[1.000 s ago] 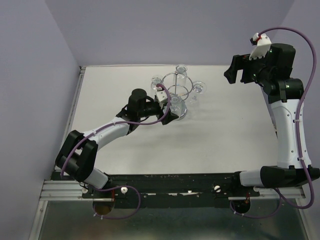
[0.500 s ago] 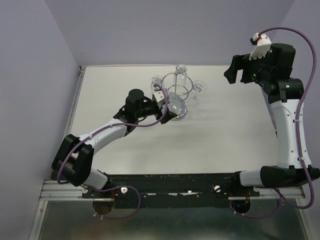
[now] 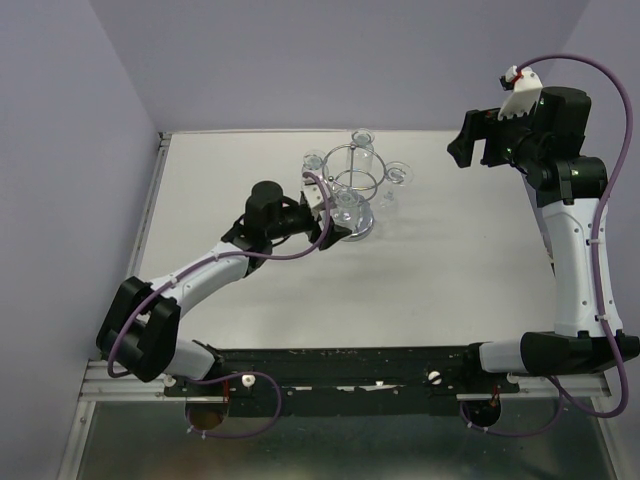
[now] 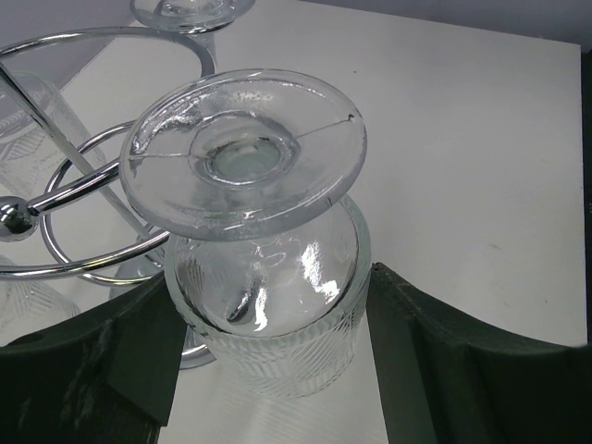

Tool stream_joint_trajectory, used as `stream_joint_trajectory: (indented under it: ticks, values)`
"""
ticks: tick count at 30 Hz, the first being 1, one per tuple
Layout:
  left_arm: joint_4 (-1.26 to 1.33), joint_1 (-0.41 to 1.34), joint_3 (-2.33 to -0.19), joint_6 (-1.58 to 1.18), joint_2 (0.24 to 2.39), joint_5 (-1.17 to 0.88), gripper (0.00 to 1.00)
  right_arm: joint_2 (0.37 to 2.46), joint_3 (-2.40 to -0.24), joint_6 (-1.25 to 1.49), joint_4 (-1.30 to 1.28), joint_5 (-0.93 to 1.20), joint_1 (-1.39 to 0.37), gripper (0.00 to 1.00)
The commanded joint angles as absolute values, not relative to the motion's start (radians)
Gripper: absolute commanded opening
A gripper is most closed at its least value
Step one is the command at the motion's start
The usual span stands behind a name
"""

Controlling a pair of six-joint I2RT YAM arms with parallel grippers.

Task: Take the wine glass off the wine glass rack

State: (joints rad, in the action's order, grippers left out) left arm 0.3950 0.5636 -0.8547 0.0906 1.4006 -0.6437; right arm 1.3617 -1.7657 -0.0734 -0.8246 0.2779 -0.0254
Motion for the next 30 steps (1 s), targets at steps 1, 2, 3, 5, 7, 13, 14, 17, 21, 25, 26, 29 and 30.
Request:
stream_joint_trajectory:
  ticks: [1, 2, 3, 5, 7, 13, 14, 17, 21, 25, 26, 29, 30]
  values:
    - [0.462, 0.554, -0.844, 0.121, 1.339, -0.661, 0.52, 1.368, -1.781, -0.080, -0.824, 0.301, -0.029, 1.00]
    - [0.459, 0.554, -0.841, 0.124, 1.336, -0.661, 0.52, 1.367, -1.781, -0.080, -0.824, 0.301, -0.029, 1.00]
    - [0.459, 0.552, -0.838, 0.126, 1.333, -0.661, 0.52, 1.368, -1.778, -0.080, -0.822, 0.302, -0.029, 1.00]
    - [0.456, 0.552, -0.830, 0.127, 1.328, -0.663, 0.51, 1.365, -1.775, -0.080, -0.824, 0.302, -0.028, 1.00]
    - [0.457, 0.552, -0.824, 0.129, 1.324, -0.663, 0.51, 1.361, -1.770, -0.081, -0.824, 0.301, -0.029, 1.00]
    - [0.417, 0.543, -0.798, 0.140, 1.279, -0.655, 0.52, 1.342, -1.749, -0.087, -0.824, 0.293, -0.028, 1.00]
    - [0.398, 0.537, -0.793, 0.147, 1.264, -0.657, 0.52, 1.342, -1.744, -0.090, -0.825, 0.291, -0.029, 1.00]
    - [0.313, 0.503, -0.769, 0.161, 1.200, -0.673, 0.52, 1.339, -1.733, -0.100, -0.824, 0.288, -0.029, 1.00]
    - [0.168, 0.430, -0.741, 0.150, 1.114, -0.698, 0.52, 1.339, -1.715, -0.115, -0.824, 0.290, -0.029, 1.00]
    - [0.074, 0.348, -0.727, 0.057, 1.063, -0.715, 0.51, 1.336, -1.695, -0.159, -0.824, 0.319, -0.029, 1.00]
    - [0.057, 0.332, -0.726, 0.029, 1.057, -0.718, 0.50, 1.333, -1.686, -0.181, -0.822, 0.316, -0.029, 0.98]
    - [0.028, 0.302, -0.718, -0.058, 1.039, -0.715, 0.50, 1.325, -1.646, -0.263, -0.818, 0.285, -0.035, 0.97]
    - [0.028, 0.298, -0.713, -0.087, 1.037, -0.713, 0.50, 1.315, -1.625, -0.285, -0.815, 0.287, -0.035, 0.97]
